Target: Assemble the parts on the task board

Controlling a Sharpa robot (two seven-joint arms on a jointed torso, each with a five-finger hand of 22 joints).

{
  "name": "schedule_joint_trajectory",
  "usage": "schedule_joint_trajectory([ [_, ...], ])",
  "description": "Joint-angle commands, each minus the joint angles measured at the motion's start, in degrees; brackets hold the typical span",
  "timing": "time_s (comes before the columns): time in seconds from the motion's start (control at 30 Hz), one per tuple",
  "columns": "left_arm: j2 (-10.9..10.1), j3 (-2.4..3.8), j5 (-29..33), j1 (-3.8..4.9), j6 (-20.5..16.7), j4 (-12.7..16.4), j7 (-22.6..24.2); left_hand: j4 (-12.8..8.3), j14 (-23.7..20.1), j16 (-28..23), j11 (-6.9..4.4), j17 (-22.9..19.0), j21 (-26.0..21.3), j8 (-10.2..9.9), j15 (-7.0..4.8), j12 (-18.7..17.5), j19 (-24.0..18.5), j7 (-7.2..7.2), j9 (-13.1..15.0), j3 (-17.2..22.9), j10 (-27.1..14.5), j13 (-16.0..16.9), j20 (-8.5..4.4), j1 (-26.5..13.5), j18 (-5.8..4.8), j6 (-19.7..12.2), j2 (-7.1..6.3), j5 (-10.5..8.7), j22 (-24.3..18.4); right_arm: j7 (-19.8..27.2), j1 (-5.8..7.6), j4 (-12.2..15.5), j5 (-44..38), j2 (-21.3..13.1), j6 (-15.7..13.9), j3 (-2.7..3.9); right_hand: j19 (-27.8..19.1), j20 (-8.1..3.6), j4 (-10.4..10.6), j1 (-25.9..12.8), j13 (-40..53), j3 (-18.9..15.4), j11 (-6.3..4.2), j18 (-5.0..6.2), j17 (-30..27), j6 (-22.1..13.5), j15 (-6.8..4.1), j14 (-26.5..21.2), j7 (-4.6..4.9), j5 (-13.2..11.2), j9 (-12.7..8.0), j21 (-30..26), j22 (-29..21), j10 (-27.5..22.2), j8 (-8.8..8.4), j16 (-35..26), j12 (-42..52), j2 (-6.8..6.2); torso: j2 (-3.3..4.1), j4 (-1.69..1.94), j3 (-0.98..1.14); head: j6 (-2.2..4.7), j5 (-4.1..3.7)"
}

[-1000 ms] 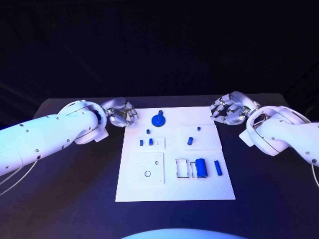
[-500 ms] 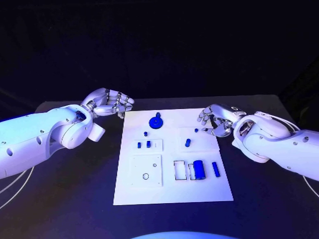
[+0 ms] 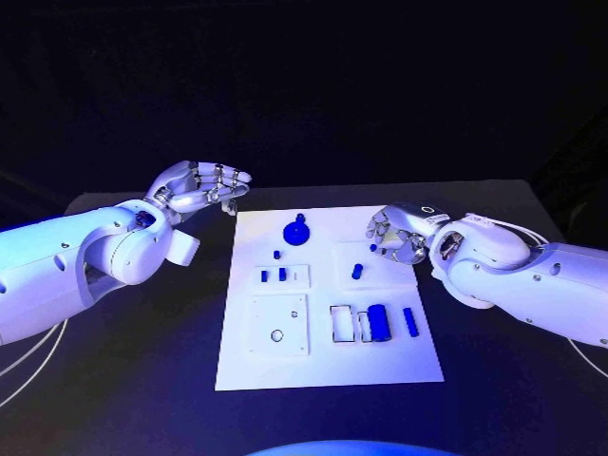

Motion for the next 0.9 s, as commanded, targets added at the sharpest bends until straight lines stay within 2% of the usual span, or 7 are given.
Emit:
schedule_joint_trajectory([
  [0.03,-0.1,0.06,2.2,0.04,0.0,0.4,2.1,-0.2,-0.2,-0.3,-0.11,-0.1,-0.2,-0.3,0.33,0.2,0.0,-0.02,0.0,-0.1,-0.5,-0.1,0.1,0.2,0.92,-0.4,0.57,0.15,-0.1,-2.1,-0.27,-0.3,-2.8,0.3,4.6,-0.05,1.2,-0.39,0.0,-0.3,-0.1,0.4,-0.08,-0.99,1.6,0.4,-0.39,3.0,-0.11,0.2,0.0,0.2,11.1,0.6,0.11,0.0,-0.4,0.44,0.03,-0.17,0.11,-0.11,0.15],
  [0.1,-0.2,0.06,2.2,0.04,0.0,0.6,2.4,-0.2,-0.2,-0.3,-0.11,-0.1,-0.2,-0.3,0.33,0.2,0.0,-0.02,0.0,-0.1,-0.5,-0.1,0.1,0.2,0.92,-0.4,0.57,0.15,-0.1,-2.6,-0.45,-0.6,-3.4,0.7,4.9,-0.07,1.2,-0.43,0.0,-0.4,-0.2,0.4,-0.09,-0.97,1.5,0.5,-0.46,3.0,-0.12,0.2,0.0,0.2,11.1,0.7,0.12,0.0,-0.5,0.43,0.05,-0.23,0.13,-0.15,0.2],
  [0.33,-0.4,0.06,2.2,0.04,-0.1,1.0,2.6,-0.2,-0.3,-0.3,-0.07,-0.1,-0.2,-0.3,0.35,0.2,0.1,0.0,0.0,-0.2,-0.6,-0.1,0.1,0.2,0.91,-0.4,0.6,0.15,-0.1,-3.5,-0.69,-1.6,-4.7,1.5,4.6,-0.09,1.2,-0.72,0.3,-0.8,-0.9,0.8,-0.21,-0.98,1.4,1.0,-0.78,3.0,-0.2,1.4,0.1,0.2,11.2,1.3,0.2,-0.1,-0.9,0.77,0.09,-0.05,0.13,-0.22,0.16],
  [0.6,-0.5,0.06,2.3,0.05,0.2,1.1,2.6,-0.2,-0.3,-0.4,-0.01,-0.1,-0.3,-0.3,0.4,0.1,0.1,0.06,0.0,-0.2,-0.7,-0.2,0.12,0.2,0.9,-0.4,0.69,0.13,-0.1,-3.0,-0.9,-2.1,-4.1,2.4,3.7,-0.1,1.6,-1.02,0.4,-1.1,-1.4,1.3,-0.47,-1.15,1.5,1.9,-1.14,3.1,-0.44,2.1,0.3,1.1,11.5,2.4,0.59,0.1,-1.1,1.45,-0.01,-0.17,0.15,-0.5,0.32],
  [0.8,-0.4,0.06,2.3,0.05,0.4,1.1,2.4,-0.2,-0.4,-0.4,0.0,-0.1,-0.3,-0.3,0.41,0.1,0.1,0.06,0.0,-0.2,-0.8,-0.2,0.13,0.2,0.9,-0.4,0.7,0.13,-0.2,-2.7,-1.11,-1.9,-3.3,2.9,3.8,-0.12,1.7,-1.13,0.2,-1.2,-1.7,1.6,-0.65,-1.23,1.6,2.6,-1.28,3.2,-0.59,2.1,0.4,1.5,11.7,3.4,0.96,0.3,-1.2,1.83,-0.01,-0.13,0.12,-0.63,0.37],
  [0.9,-0.5,0.05,2.3,0.05,0.6,1.1,2.3,-0.7,-0.5,-0.5,0.04,-0.2,-0.3,-0.2,0.42,0.1,0.1,0.08,0.0,-0.3,-1.0,-0.3,0.12,0.6,0.91,-0.4,0.74,0.13,-0.2,-2.9,-1.17,-1.9,-3.3,3.0,4.5,-0.12,2.4,-1.41,-0.5,-0.9,-1.7,1.8,-1.05,-1.53,2.1,4.2,-1.91,3.3,-0.94,2.2,0.9,3.0,12.2,5.2,1.76,0.8,-1.0,2.28,-0.02,-0.13,0.12,-0.67,0.37],
])
